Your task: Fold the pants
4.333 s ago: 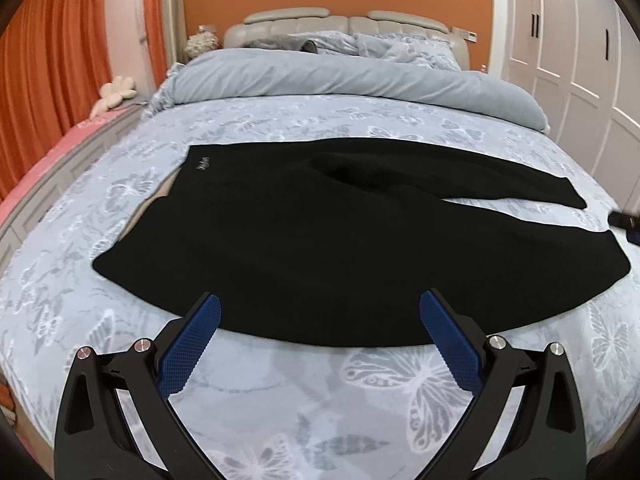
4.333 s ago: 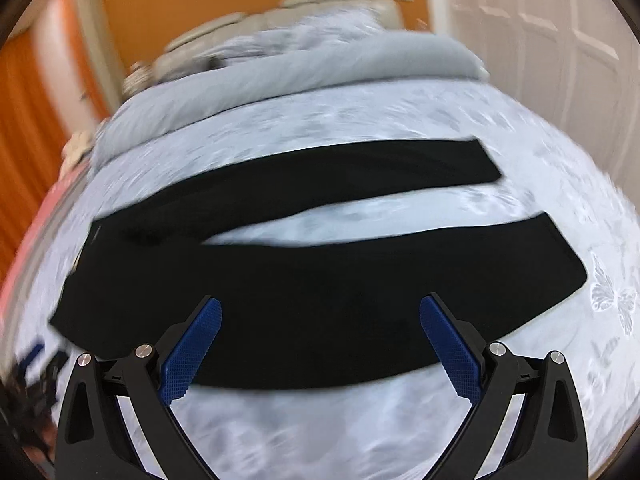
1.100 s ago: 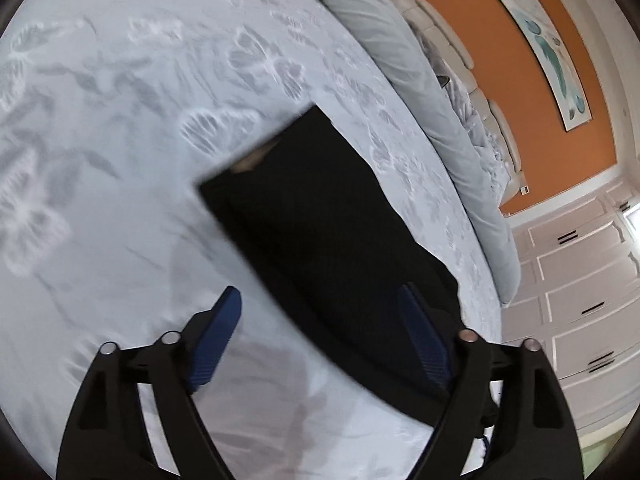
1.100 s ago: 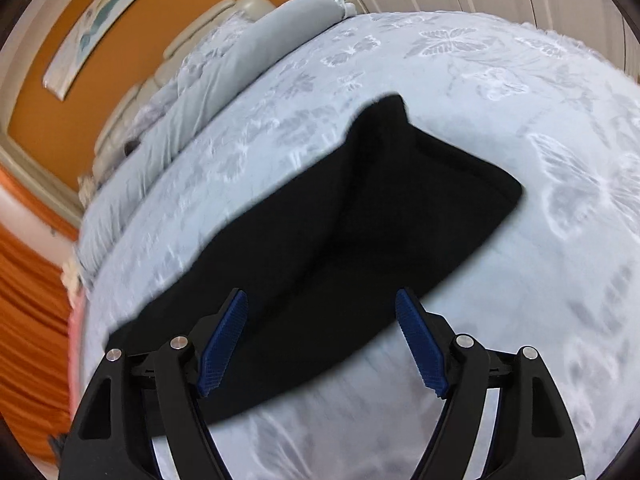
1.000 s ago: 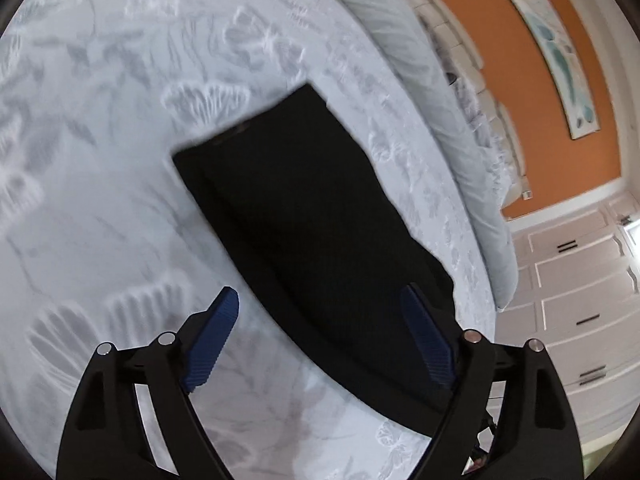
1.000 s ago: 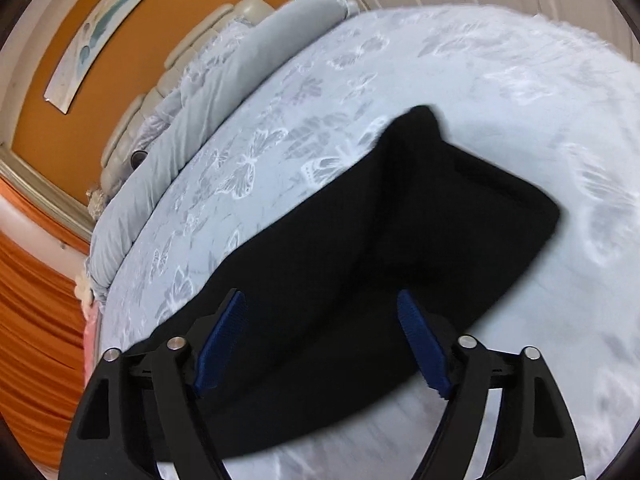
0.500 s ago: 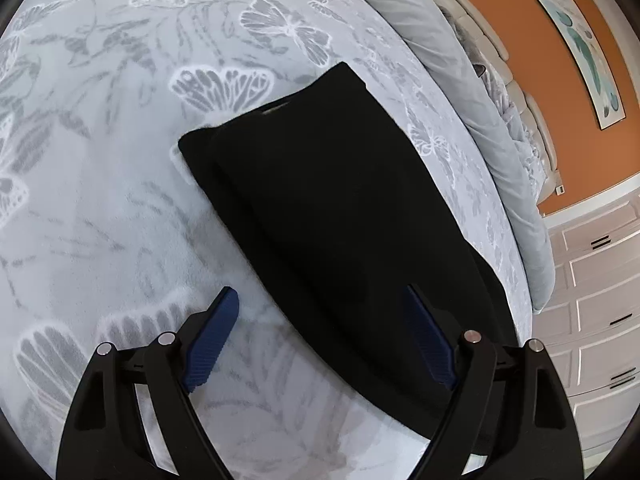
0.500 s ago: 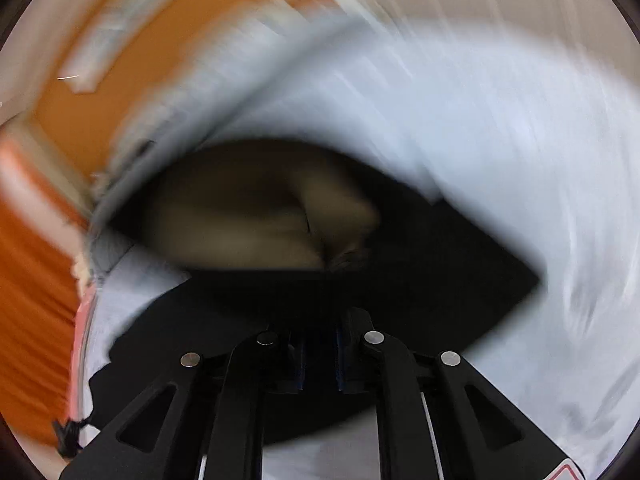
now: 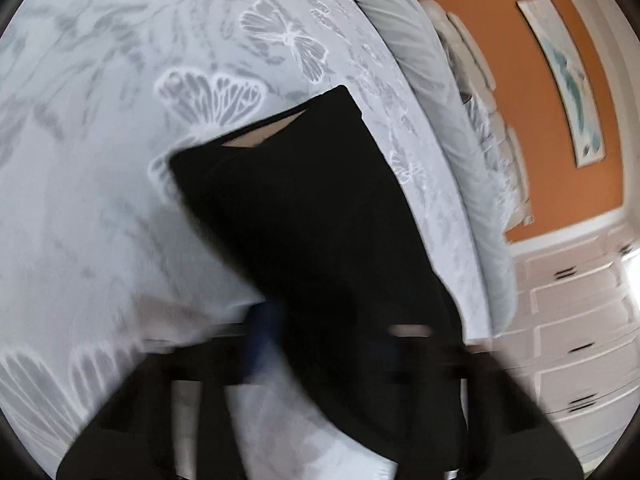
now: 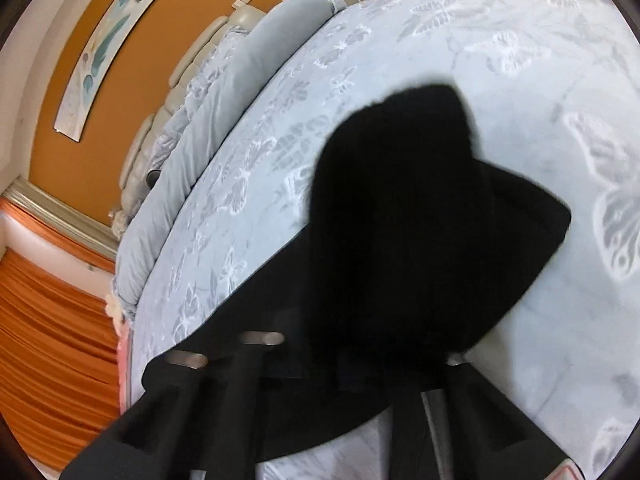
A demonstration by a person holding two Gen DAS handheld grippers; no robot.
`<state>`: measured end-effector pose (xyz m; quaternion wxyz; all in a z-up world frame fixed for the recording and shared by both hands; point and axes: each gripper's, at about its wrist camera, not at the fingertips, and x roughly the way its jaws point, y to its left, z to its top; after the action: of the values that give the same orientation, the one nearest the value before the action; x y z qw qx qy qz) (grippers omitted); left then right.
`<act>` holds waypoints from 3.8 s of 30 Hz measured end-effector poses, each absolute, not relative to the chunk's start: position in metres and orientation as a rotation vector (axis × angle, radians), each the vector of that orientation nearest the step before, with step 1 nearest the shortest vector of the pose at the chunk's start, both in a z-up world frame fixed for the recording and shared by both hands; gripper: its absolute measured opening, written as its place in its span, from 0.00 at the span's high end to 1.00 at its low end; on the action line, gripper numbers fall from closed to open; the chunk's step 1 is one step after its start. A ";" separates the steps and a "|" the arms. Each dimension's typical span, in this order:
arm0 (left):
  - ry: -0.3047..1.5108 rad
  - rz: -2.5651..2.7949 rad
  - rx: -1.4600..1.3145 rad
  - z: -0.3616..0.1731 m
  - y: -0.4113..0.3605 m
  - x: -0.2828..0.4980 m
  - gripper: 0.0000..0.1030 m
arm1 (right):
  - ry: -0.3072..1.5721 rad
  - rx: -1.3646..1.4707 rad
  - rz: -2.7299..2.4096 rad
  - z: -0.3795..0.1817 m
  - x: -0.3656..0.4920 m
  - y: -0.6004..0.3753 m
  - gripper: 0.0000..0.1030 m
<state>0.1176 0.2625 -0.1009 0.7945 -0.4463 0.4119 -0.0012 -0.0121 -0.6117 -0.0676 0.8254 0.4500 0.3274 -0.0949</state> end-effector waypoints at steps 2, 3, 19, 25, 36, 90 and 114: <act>0.843 -0.025 -0.988 -0.090 0.269 0.109 0.87 | 0.626 0.950 -0.170 -0.045 -0.017 -0.606 0.91; 0.833 -0.036 -0.996 -0.087 0.272 0.104 0.87 | 0.601 0.936 -0.154 -0.033 -0.022 -0.602 0.91; 0.830 0.011 -0.999 -0.087 0.286 0.083 0.32 | 0.818 0.837 -0.269 -0.076 -0.022 -0.600 0.63; 0.789 0.016 -0.948 -0.076 0.287 0.088 0.93 | 0.838 0.768 -0.290 -0.068 -0.020 -0.583 0.62; 0.852 0.112 -0.952 -0.091 0.301 0.083 0.95 | 0.816 0.839 -0.309 -0.077 -0.038 -0.603 0.59; 0.762 0.145 -0.965 -0.079 0.313 0.064 0.31 | 0.749 0.498 -0.117 0.004 -0.015 -0.440 0.33; 0.732 0.365 -0.457 -0.020 0.264 0.087 0.63 | 0.842 0.473 -0.290 -0.015 0.002 -0.458 0.31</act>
<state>0.0874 0.2640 -0.0196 0.8922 -0.2201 0.3530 0.1757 0.0017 -0.4577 -0.0149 0.8755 0.2266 0.4035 -0.1389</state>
